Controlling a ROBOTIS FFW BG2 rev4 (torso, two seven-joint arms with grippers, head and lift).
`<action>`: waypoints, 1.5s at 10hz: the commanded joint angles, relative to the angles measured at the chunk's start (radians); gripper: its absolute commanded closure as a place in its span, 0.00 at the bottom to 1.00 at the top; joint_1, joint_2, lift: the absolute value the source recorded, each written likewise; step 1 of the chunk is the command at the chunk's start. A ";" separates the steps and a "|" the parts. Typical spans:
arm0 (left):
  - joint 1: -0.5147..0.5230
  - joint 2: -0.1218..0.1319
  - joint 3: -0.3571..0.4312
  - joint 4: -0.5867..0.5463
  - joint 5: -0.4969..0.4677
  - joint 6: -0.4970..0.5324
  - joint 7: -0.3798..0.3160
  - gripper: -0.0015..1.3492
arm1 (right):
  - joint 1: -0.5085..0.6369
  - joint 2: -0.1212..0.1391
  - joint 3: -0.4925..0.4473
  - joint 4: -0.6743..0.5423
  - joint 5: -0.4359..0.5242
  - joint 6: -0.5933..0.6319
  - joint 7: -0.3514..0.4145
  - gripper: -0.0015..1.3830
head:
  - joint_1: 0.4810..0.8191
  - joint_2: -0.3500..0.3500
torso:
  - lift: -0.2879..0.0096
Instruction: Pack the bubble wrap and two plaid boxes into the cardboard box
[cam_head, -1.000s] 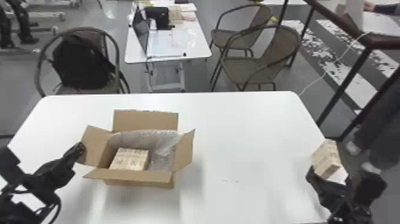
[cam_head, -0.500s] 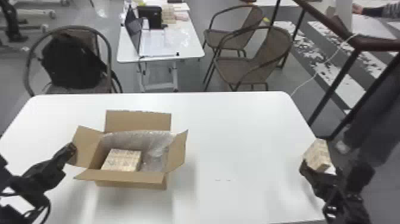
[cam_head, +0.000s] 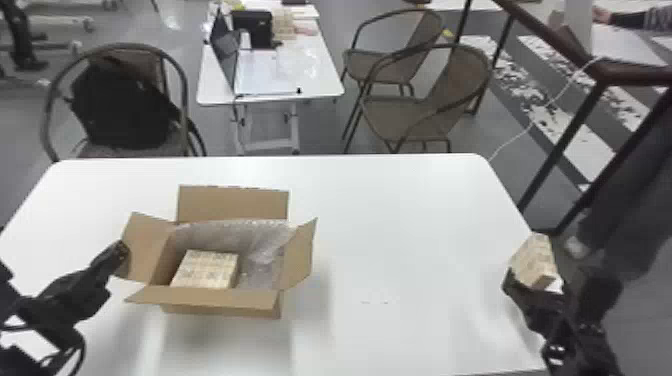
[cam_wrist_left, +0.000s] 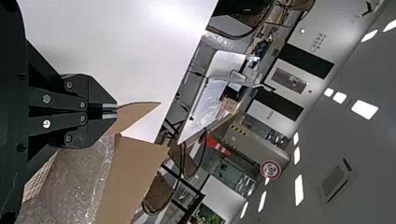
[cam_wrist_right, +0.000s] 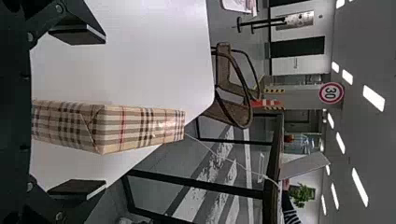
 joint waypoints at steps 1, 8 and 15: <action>-0.003 0.000 -0.003 -0.001 0.002 0.001 -0.001 0.90 | 0.000 -0.007 -0.001 0.004 0.000 0.000 0.001 0.17 | 0.63 0.39 | 0.81; 0.002 -0.007 0.005 -0.001 0.007 0.000 -0.002 0.90 | -0.028 0.000 -0.004 0.050 0.005 0.009 0.037 0.67 | 0.63 0.38 | 0.81; -0.011 -0.004 -0.004 0.001 -0.003 0.001 -0.004 0.90 | -0.080 0.023 0.069 -0.295 0.012 0.290 0.463 0.67 | 0.63 0.52 | 0.81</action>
